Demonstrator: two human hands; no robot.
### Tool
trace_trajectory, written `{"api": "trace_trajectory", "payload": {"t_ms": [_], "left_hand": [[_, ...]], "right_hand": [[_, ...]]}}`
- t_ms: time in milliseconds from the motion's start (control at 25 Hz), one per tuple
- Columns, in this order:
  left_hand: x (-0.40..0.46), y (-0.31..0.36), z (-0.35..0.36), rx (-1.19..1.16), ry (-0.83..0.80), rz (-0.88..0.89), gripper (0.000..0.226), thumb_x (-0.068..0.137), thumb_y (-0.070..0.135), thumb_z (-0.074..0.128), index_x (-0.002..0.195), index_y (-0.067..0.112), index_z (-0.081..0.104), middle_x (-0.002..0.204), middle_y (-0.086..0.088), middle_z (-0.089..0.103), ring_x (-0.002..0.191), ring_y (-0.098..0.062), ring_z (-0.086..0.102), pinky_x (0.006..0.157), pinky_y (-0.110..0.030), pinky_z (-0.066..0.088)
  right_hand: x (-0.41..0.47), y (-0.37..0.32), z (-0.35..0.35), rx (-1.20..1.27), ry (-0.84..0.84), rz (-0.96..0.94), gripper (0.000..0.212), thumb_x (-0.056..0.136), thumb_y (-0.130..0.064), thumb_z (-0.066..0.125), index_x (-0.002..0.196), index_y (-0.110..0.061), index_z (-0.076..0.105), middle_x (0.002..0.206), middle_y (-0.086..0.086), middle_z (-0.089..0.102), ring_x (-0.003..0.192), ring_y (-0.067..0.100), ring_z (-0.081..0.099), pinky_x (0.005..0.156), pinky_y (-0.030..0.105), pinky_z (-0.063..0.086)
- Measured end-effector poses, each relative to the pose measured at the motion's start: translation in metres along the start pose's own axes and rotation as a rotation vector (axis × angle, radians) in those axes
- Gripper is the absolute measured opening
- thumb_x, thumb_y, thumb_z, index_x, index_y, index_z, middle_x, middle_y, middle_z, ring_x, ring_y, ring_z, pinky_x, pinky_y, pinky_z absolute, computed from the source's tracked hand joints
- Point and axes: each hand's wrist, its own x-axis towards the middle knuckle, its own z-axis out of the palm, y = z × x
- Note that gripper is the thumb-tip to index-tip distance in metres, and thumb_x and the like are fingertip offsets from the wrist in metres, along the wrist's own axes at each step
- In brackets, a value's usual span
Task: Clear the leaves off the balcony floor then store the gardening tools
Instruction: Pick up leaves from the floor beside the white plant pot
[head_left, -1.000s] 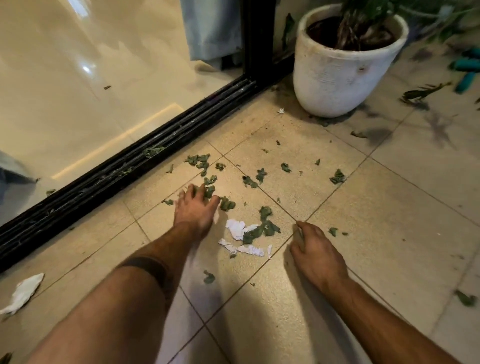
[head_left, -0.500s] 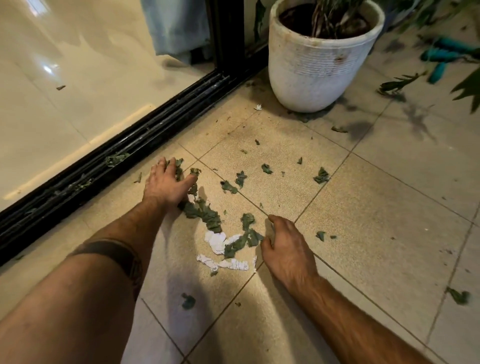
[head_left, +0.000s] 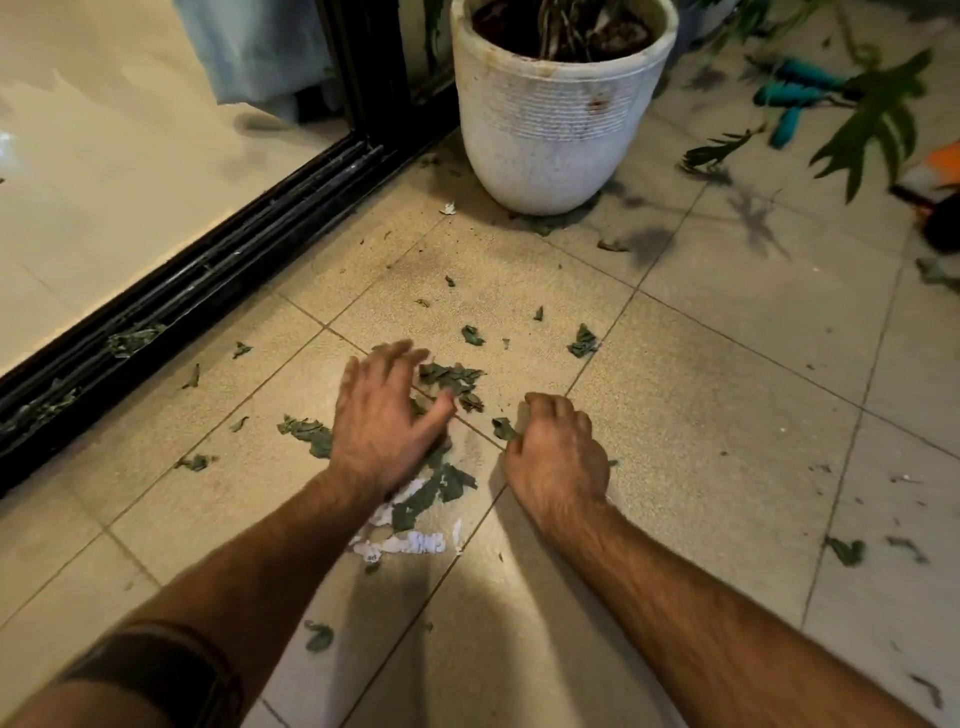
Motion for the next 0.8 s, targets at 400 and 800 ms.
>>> {"api": "trace_trajectory", "payload": {"t_ms": [400,800], "left_hand": [[-0.022,0.046,0.020,-0.143,-0.193,-0.029,0.091,0.084,0.078,0.027,0.160,0.031,0.011,0.169,0.008,-0.008,0.155,-0.016,-0.009,0.125,-0.049,-0.005],[0.039,0.053,0.024,0.121,-0.495,0.065,0.102,0.081,0.074,0.044,0.159,0.035,-0.008,0.168,0.004,-0.017,0.154,-0.025,-0.015,0.124,-0.056,-0.002]], "right_hand": [[0.045,0.049,-0.012,0.103,0.075,0.060,0.046,0.094,-0.019,0.057,0.138,-0.008,0.047,0.135,0.011,0.051,0.124,0.028,0.050,0.095,0.038,0.047],[0.127,0.005,-0.031,-0.044,-0.200,-0.128,0.101,0.090,-0.007,0.066,0.164,-0.029,0.001,0.172,0.004,-0.012,0.158,0.029,0.003,0.126,0.052,0.020]]}}
